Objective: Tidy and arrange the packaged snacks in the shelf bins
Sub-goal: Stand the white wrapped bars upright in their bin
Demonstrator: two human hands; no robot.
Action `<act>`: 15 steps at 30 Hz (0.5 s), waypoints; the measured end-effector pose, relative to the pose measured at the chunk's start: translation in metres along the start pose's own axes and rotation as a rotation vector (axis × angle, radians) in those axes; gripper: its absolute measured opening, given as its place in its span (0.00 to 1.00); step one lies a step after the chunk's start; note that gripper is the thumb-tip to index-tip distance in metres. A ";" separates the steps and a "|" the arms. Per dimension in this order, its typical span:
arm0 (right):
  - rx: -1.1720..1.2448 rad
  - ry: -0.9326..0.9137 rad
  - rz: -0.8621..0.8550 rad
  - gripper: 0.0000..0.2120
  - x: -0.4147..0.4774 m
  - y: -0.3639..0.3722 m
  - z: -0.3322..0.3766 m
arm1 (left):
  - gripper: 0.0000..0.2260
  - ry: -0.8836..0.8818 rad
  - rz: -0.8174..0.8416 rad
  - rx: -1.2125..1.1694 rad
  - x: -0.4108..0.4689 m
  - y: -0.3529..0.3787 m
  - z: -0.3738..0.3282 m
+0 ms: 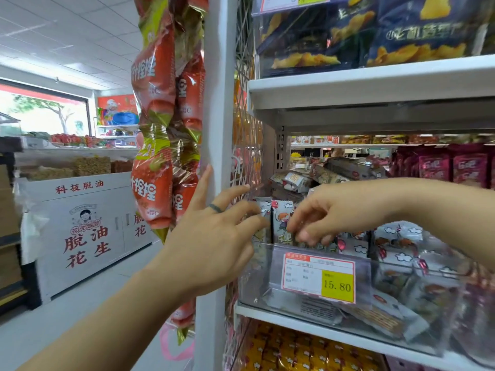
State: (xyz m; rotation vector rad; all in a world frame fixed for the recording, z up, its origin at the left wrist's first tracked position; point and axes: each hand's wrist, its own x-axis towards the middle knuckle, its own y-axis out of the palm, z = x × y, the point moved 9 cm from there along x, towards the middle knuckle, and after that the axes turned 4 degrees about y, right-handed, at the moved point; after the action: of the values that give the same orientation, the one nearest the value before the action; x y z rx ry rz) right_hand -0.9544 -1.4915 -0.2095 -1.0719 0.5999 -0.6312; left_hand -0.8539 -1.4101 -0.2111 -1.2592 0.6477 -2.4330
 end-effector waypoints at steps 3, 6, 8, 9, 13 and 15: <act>-0.103 0.044 0.119 0.13 0.003 0.019 -0.003 | 0.16 -0.006 0.009 -0.010 -0.001 0.002 0.000; -0.141 0.086 0.195 0.14 0.007 0.033 -0.011 | 0.16 -0.002 0.012 -0.020 -0.003 0.004 0.000; -0.081 0.117 0.250 0.13 0.008 0.041 -0.018 | 0.16 0.000 0.012 -0.022 -0.003 0.005 0.000; -0.055 0.127 0.272 0.12 0.009 0.044 -0.020 | 0.16 0.000 0.010 -0.023 -0.003 0.005 0.000; -0.023 0.153 0.324 0.10 0.008 0.047 -0.025 | 0.15 -0.003 0.001 -0.032 -0.003 0.007 0.000; -0.019 0.148 0.303 0.10 0.009 0.045 -0.027 | 0.15 -0.005 -0.003 -0.032 -0.003 0.007 0.001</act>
State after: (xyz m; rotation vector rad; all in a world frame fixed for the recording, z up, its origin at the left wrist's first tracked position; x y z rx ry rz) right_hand -0.9598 -1.4984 -0.2615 -0.9329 0.8793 -0.4425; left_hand -0.8511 -1.4143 -0.2167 -1.2791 0.6868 -2.4305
